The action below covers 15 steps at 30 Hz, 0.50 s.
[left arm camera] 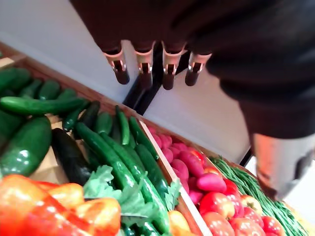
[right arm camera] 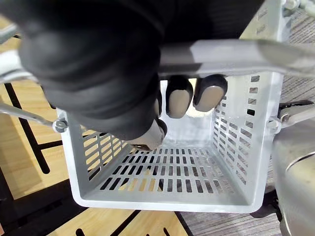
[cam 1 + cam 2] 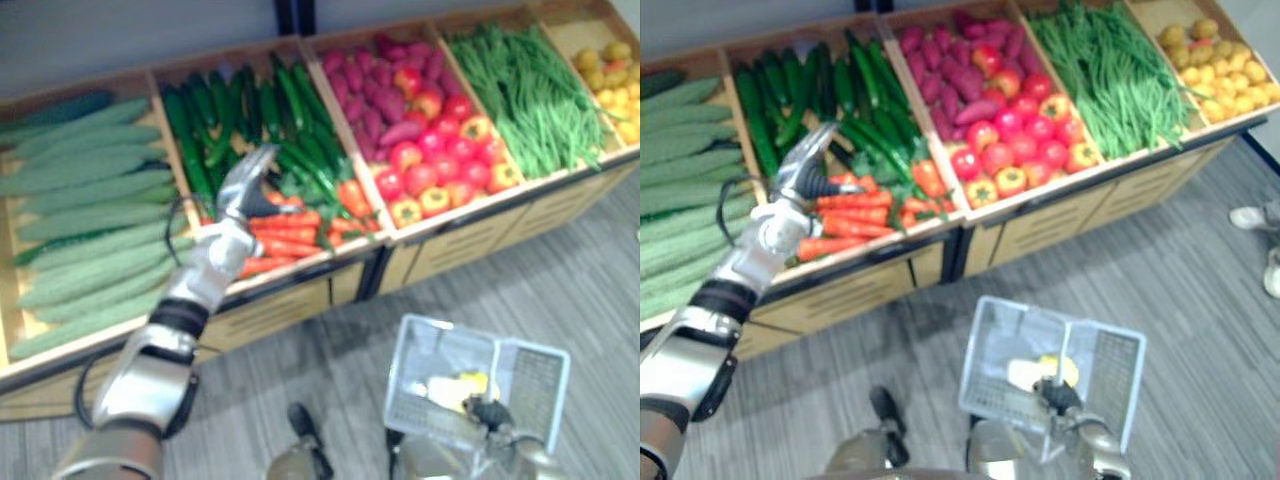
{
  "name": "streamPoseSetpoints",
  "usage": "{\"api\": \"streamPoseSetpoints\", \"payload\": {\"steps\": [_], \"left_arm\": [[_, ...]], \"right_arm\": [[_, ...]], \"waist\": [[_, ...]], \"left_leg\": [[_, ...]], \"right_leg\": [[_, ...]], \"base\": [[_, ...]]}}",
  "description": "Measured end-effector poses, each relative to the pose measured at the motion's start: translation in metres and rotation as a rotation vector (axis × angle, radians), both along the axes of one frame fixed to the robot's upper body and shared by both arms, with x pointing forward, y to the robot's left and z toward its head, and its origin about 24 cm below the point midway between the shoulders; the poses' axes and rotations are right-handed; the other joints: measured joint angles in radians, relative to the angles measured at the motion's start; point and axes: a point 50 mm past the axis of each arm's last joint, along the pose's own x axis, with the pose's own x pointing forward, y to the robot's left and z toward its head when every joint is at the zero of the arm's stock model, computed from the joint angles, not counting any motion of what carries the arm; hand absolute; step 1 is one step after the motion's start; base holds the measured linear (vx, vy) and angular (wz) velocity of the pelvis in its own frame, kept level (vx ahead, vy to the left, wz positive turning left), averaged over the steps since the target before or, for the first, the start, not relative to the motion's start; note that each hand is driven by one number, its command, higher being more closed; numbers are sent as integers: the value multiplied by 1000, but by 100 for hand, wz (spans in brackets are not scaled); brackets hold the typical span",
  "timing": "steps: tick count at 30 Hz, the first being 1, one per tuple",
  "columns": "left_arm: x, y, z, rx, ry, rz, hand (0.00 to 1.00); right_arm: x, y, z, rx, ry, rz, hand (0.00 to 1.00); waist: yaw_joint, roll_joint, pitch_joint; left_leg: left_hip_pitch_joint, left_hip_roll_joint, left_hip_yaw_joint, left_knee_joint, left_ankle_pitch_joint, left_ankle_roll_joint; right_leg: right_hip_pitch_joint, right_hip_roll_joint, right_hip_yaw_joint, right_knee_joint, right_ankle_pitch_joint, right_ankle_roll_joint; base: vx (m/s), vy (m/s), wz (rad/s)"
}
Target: Pick vegetable in the basket
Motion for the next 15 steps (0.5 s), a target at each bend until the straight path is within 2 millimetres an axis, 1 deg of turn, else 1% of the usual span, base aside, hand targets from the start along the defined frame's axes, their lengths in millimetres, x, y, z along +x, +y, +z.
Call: {"api": "streamPoseSetpoints", "payload": {"steps": [1, 4, 5, 7, 8, 11, 12, 15], "left_arm": [[1, -2, 4, 12, -10, -6, 0], [2, -5, 6, 48, -18, -11, 0], [4, -9, 11, 79, -31, -22, 0], [6, -16, 17, 126, -44, -38, 0], [7, -19, 23, 154, -59, -44, 0], [11, -20, 28, 162, -49, -30, 0], [12, -20, 29, 163, -43, -23, 0], [13, -17, 30, 162, -31, 12, 0]], "right_arm": [[5, -1, 3, -5, -12, 9, 100], [10, -3, 8, -16, -42, 19, 100], [14, -6, 12, -15, -59, 24, 100], [17, -6, 14, -13, -70, 31, 100], [20, -6, 15, -10, -80, 36, 100], [25, -6, 18, 6, -100, 30, 100], [26, -6, 19, 12, -104, 24, 100], [27, -7, 21, 13, -113, 19, 100]], "waist": [[0, 1, 18], [0, 11, 29], [2, 19, 48], [3, 19, 55], [3, 21, 60], [3, 29, 74], [1, 30, 82], [11, 31, 93]], "left_leg": [[-3, 4, 2, 0, 10, -3], [-26, 10, 17, 0, 22, -5], [-31, 17, 19, 0, 29, -4], [-50, 23, 20, 0, 34, -3], [-69, 28, 20, 0, 34, -3], [-92, 32, 23, -3, 32, -4], [-94, 33, 26, -6, 23, -11], [-109, 35, 54, -7, 11, 0]], "right_leg": [[-4, 3, 7, 0, 0, 0], [-30, 9, 16, 0, 4, -6], [-36, 15, 18, 0, 11, -13], [-55, 21, 18, 0, 12, -13], [-75, 25, 17, 0, 12, -12], [-103, 26, 16, 14, 12, -11], [-104, 25, 15, 16, 14, -9], [-124, 17, 18, 16, 22, 6]], "base": [[-45, -34, -8], [-65, -15, -9], [-81, -10, -10], [-84, -6, -4], [-73, 0, -1], [-67, 9, 1], [-83, 17, 2], [-47, 30, -2]]}}
